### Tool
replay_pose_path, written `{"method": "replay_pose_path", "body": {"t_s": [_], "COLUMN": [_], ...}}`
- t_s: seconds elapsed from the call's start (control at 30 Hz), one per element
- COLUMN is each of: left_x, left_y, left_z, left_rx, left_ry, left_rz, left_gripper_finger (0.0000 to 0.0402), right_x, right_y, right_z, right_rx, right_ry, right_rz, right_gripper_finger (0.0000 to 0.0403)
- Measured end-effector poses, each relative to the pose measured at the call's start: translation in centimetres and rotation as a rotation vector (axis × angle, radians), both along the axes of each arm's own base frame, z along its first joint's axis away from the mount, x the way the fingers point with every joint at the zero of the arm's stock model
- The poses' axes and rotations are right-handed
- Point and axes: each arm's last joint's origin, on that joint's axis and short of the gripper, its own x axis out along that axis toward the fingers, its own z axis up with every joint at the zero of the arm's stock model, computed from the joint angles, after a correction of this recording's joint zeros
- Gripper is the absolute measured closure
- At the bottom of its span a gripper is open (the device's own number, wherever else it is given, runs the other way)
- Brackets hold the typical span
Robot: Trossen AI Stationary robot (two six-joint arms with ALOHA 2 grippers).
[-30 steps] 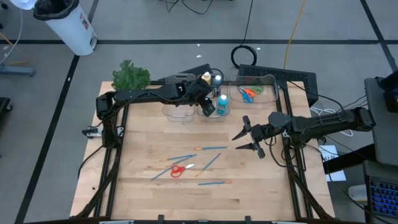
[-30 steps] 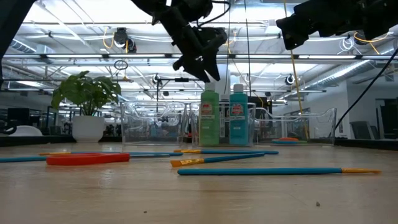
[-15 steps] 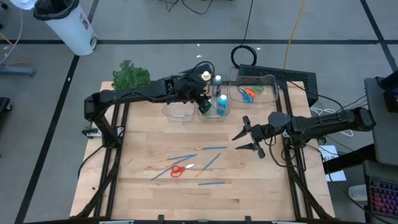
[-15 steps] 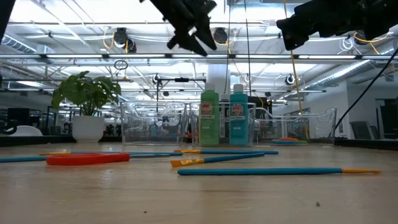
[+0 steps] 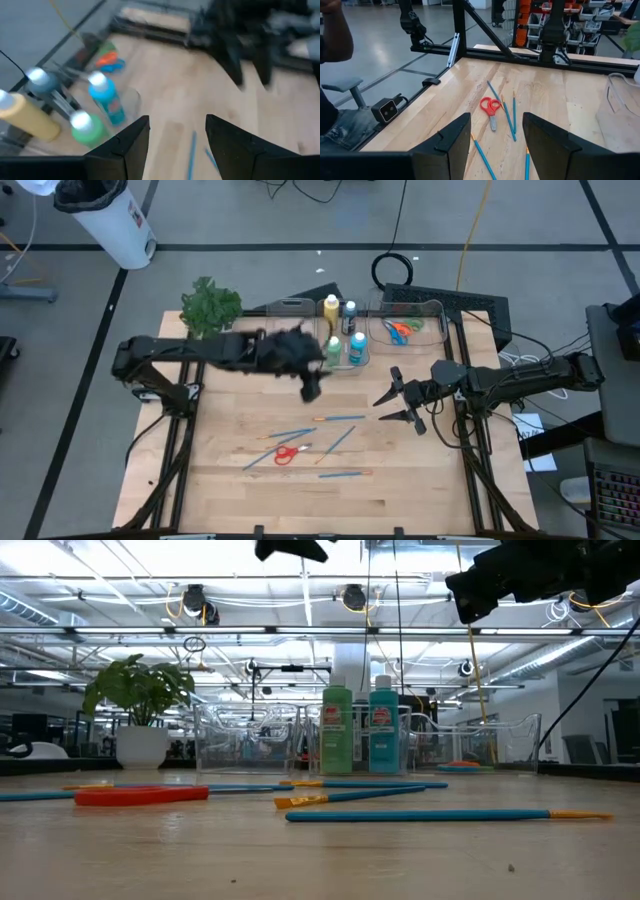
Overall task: Pick & Place Paint Supplies
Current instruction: Put the red scissors into the right transparent bin
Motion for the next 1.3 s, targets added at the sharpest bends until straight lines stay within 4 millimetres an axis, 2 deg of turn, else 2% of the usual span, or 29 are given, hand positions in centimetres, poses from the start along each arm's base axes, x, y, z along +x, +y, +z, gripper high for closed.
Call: {"method": "replay_pose_path", "body": {"t_s": [0.27,0.47,0.63,0.73,0.9,1.03,1.3], "left_x": [-1.4,-2.8,-4.2,-5.2,-6.6,-7.4,-8.5], "left_y": [-6.9,-11.4,-14.1,-15.4,-17.1,-17.6,-17.2], "left_z": [-1.1,-2.7,-5.2,-7.3,-11.8,-14.7,-18.3], "left_rx": [-0.016,-0.064,-0.089,-0.094,-0.103,-0.095,-0.109], "left_ry": [0.104,0.155,0.229,0.284,0.339,0.32,0.323], "left_rz": [-0.154,-0.239,-0.28,-0.298,-0.323,-0.363,-0.367], "left_gripper_finger": [0.0199,0.0199,0.0199,0.0199,0.0199,0.0199,0.0199], "right_x": [0.0,0.0,0.0,0.0,0.0,0.0,0.0], "right_y": [0.0,0.0,0.0,0.0,0.0,0.0,0.0], "right_z": [0.0,0.0,0.0,0.0,0.0,0.1,0.1], "right_rx": [0.0,0.0,0.005,0.008,0.008,0.008,0.008], "right_ry": [-0.002,-0.002,-0.001,0.001,-0.001,-0.007,-0.007], "right_rz": [0.0,-0.001,-0.001,-0.001,-0.001,-0.002,-0.002], "right_gripper_finger": [0.0232,0.0232,0.0232,0.0232,0.0232,0.0232,0.0232]}}
